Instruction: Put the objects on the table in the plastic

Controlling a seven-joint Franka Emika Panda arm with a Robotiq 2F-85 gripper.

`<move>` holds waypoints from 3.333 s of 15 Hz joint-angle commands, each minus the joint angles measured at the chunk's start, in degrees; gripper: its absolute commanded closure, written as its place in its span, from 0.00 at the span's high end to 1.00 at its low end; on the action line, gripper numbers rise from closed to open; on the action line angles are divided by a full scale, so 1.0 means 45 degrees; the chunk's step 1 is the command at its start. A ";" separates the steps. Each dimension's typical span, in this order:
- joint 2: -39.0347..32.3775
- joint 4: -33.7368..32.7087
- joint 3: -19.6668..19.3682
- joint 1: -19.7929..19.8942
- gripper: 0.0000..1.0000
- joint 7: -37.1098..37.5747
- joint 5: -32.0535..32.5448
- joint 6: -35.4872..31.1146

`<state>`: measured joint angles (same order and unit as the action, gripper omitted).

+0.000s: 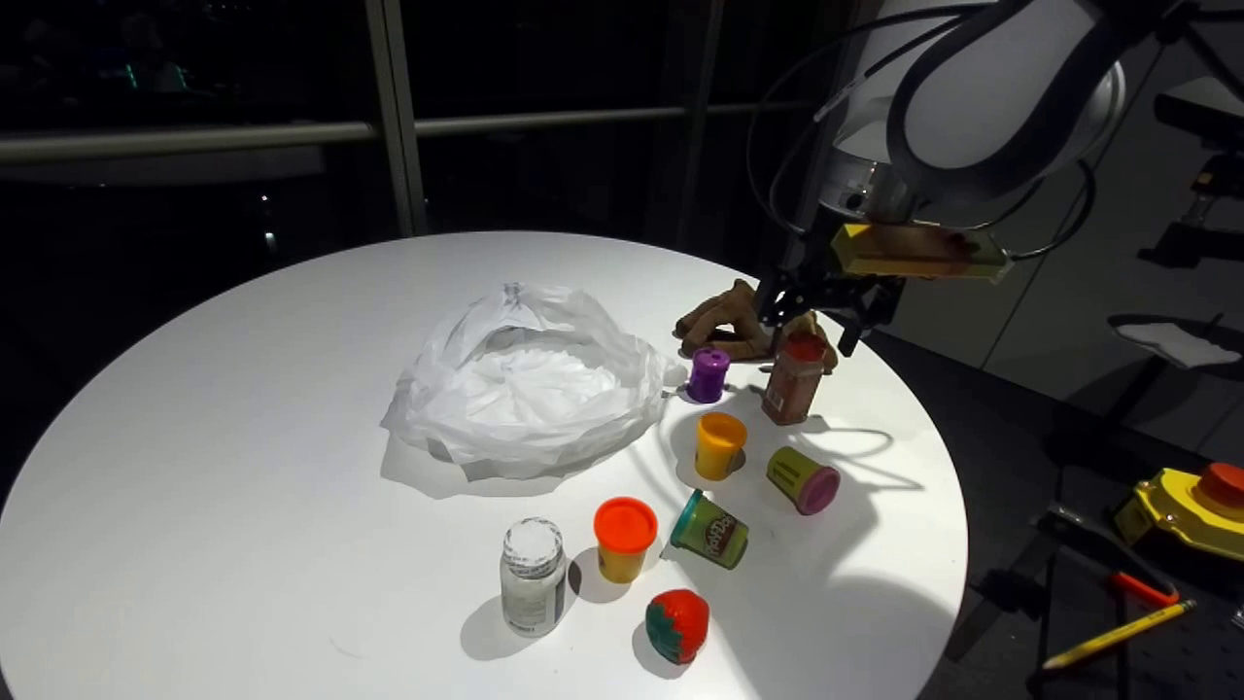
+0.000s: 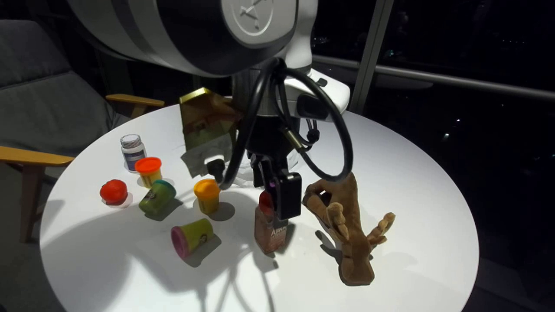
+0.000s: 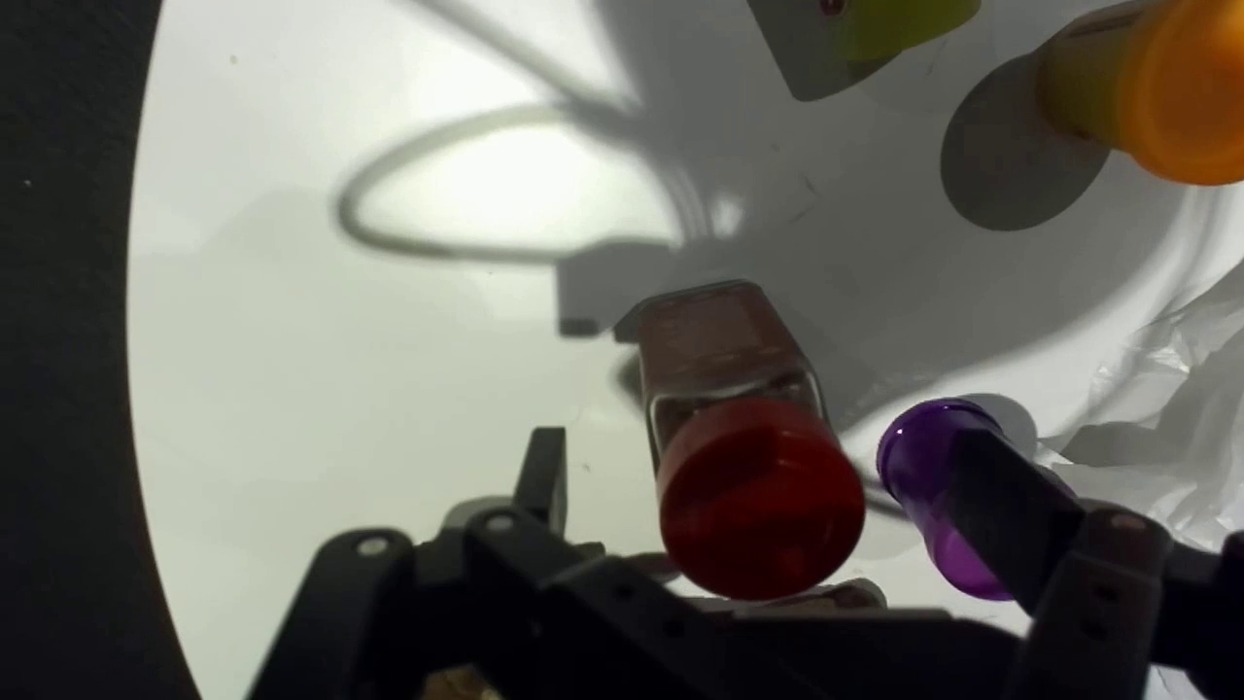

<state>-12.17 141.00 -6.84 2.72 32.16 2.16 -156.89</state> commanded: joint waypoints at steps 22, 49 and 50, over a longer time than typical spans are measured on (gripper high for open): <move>0.0187 -0.5049 0.1694 -0.1576 0.24 0.0688 -0.2297 0.2382; -0.1767 -0.6805 -0.0743 -0.4133 1.00 0.2950 0.0975 0.2276; -0.1100 -0.6167 -0.0594 -0.3966 1.00 0.2866 0.0884 0.2348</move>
<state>-27.81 102.01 -10.33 -15.88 43.76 5.46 -145.86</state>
